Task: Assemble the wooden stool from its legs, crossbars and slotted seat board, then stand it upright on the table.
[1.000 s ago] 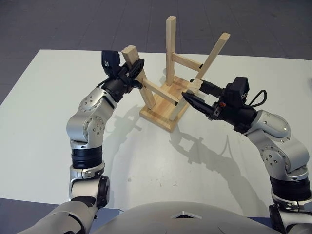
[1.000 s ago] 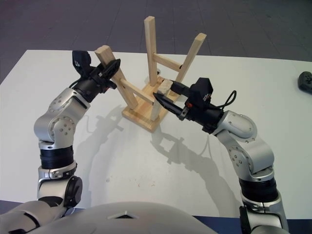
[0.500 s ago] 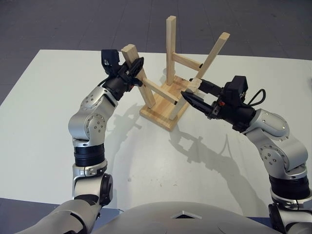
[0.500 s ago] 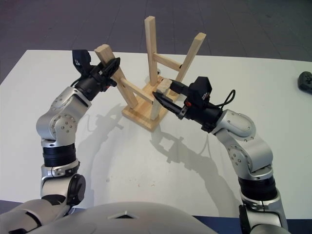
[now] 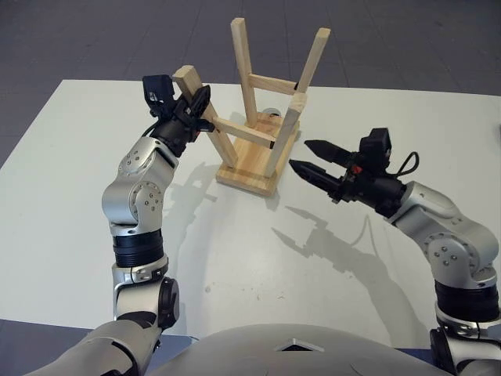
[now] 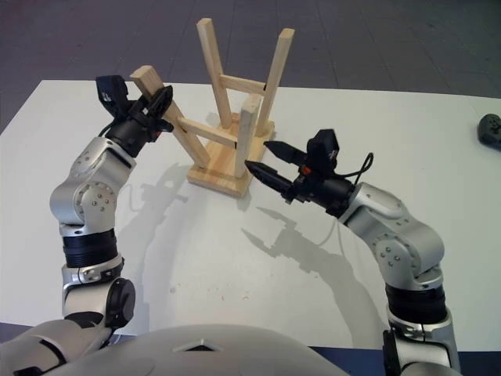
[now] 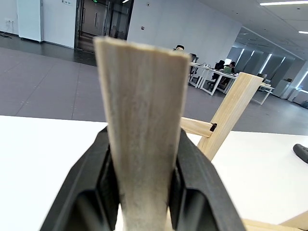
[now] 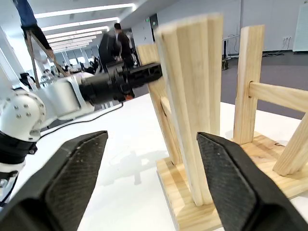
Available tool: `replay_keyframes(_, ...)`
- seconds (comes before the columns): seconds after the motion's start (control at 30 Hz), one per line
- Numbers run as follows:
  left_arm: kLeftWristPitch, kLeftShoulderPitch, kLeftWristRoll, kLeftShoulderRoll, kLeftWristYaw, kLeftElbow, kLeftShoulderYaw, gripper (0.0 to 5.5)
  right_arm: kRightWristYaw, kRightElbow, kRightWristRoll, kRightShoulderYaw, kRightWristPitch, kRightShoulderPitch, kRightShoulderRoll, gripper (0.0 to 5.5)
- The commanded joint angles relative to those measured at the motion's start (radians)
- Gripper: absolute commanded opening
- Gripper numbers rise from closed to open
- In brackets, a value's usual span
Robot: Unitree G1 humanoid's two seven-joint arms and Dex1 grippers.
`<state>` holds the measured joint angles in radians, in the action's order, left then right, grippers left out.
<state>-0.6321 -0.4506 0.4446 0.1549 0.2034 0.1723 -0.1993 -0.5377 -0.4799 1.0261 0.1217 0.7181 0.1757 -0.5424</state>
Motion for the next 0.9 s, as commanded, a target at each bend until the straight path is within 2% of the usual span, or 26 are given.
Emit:
replay_keyframes(0.03, 0.022, -0.022, 0.017, 0.0, 0.017, 0.011, 0.006, 1.05, 0.086, 0.075, 0.131, 0.095, 0.059, 0.11, 0.009, 4.2)
replay_keyframes(0.2, 0.015, -0.016, 0.037, 0.003, 0.055, 0.017, 0.024, 1.05, 0.145, 0.17, 0.039, 0.108, 0.02, 0.172, 0.011, 4.84)
replay_keyframes(0.33, -0.007, 0.006, 0.074, 0.024, 0.151, 0.068, 0.077, 1.05, 0.139, 0.2, -0.026, 0.097, -0.004, 0.185, 0.022, 5.39)
replay_keyframes(0.6, -0.008, 0.027, 0.073, 0.061, 0.256, 0.108, 0.157, 1.04, 0.047, 0.222, -0.033, 0.105, 0.014, 0.195, -0.008, 5.4)
replay_keyframes(0.77, 0.017, 0.014, 0.049, 0.088, 0.308, 0.101, 0.212, 1.04, -0.14, 0.238, -0.199, -0.047, -0.055, 0.208, -0.069, 5.4)
replay_keyframes(0.9, 0.043, 0.019, 0.019, 0.087, 0.293, 0.088, 0.237, 1.04, -0.176, 0.268, -0.265, -0.082, -0.09, 0.244, -0.038, 5.4)
